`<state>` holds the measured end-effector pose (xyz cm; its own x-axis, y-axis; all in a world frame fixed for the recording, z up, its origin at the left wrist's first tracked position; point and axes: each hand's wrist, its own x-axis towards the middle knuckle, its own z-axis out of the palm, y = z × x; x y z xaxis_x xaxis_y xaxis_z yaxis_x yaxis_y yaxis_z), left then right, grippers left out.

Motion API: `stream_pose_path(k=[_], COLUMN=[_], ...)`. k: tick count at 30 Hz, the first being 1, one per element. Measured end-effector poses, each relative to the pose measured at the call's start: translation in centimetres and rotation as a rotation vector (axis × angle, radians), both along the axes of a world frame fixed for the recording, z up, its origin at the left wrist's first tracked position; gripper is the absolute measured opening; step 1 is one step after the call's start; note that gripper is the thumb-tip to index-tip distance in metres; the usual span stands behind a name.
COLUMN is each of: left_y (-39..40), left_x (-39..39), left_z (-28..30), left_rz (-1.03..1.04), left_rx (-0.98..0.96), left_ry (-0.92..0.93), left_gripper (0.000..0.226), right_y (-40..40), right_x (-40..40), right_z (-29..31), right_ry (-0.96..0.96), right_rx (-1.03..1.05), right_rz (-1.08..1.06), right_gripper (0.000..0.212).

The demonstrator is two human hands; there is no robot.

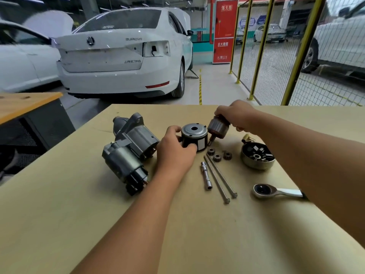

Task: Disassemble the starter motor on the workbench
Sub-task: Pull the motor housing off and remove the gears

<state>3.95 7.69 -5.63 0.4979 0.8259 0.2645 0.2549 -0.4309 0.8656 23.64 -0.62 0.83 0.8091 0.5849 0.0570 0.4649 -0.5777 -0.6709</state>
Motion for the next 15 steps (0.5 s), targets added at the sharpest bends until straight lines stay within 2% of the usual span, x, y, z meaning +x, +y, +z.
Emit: stream_pose_path(k=[9,12,15], left_y=[-0.1,-0.3,-0.7], left_x=[-0.1,0.0,-0.3], left_z=[0.2,0.6,0.9], left_rz=[-0.052,-0.093,-0.167], left_rx=[-0.025,-0.039,-0.039], left_ry=[-0.018,-0.012,0.004], left_gripper=[0.056,0.058,0.063], right_y=[-0.3,-1.3,-2.5], right_x=[0.8,1.3,1.5], right_z=[-0.7,-1.0,-1.3], right_ry=[0.023,-0.002,-0.043], right_rx=[-0.077,-0.109,-0.046], right_rz=[-0.070,-0.098,-0.107], right_gripper=[0.046,0.039,0.035])
